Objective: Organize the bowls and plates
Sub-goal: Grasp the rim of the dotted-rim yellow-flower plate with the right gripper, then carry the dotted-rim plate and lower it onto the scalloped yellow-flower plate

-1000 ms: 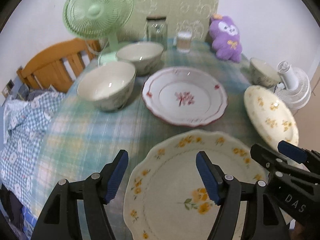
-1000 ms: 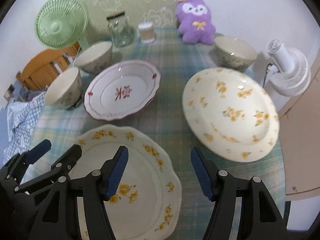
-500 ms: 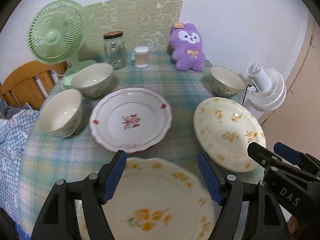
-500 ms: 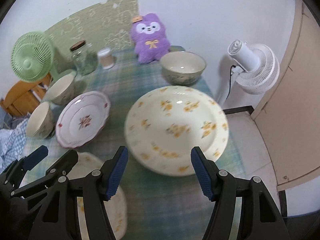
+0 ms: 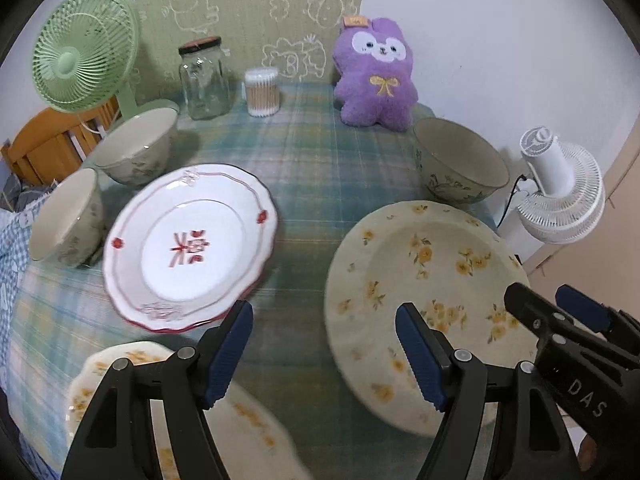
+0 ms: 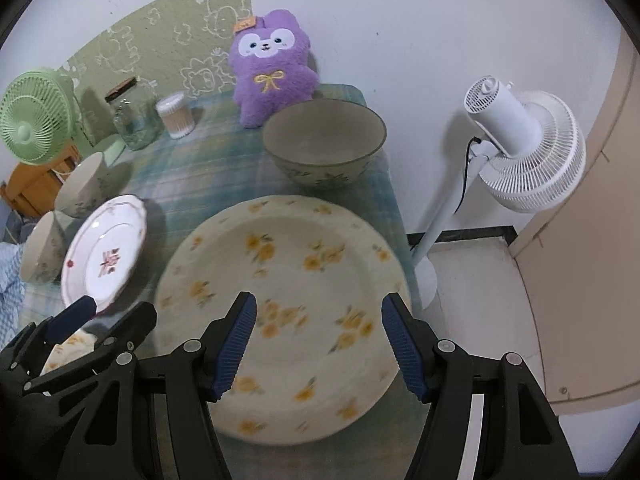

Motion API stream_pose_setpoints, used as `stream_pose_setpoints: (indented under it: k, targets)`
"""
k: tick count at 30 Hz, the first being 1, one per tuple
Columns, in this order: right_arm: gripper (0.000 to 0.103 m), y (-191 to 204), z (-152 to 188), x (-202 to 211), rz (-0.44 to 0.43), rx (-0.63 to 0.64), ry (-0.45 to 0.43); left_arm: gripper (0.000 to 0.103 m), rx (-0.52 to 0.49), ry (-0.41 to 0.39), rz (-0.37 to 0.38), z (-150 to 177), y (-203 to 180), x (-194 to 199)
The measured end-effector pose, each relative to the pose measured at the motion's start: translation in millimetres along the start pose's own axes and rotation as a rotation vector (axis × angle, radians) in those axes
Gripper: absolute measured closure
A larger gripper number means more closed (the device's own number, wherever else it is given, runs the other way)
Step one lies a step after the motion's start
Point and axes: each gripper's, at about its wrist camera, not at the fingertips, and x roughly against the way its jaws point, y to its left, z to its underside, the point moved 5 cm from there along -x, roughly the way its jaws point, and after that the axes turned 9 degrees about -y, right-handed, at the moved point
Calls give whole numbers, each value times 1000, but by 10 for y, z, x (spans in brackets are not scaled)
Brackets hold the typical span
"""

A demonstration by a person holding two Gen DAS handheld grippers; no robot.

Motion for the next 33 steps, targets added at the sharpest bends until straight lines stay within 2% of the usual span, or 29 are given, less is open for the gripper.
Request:
stream_pose_setpoints:
  k: [11, 13, 18, 28, 33]
  targets:
    - [34, -278, -35, -512, -3, -25, 61, 29, 20, 58, -42, 87, -218, -421]
    - [34, -295, -30, -579, -4, -18, 70, 31, 30, 70, -51, 118, -221, -466]
    - [34, -288, -10, -733, -15, 9, 92, 47, 35, 102, -60, 149, -230, -584]
    - [34, -338, -38, -920, -48, -9, 123, 46, 48, 104, -63, 125, -232, -638]
    - [34, -247, -48, -954, -70, 33, 132, 44, 38, 108, -65, 105, -244, -665]
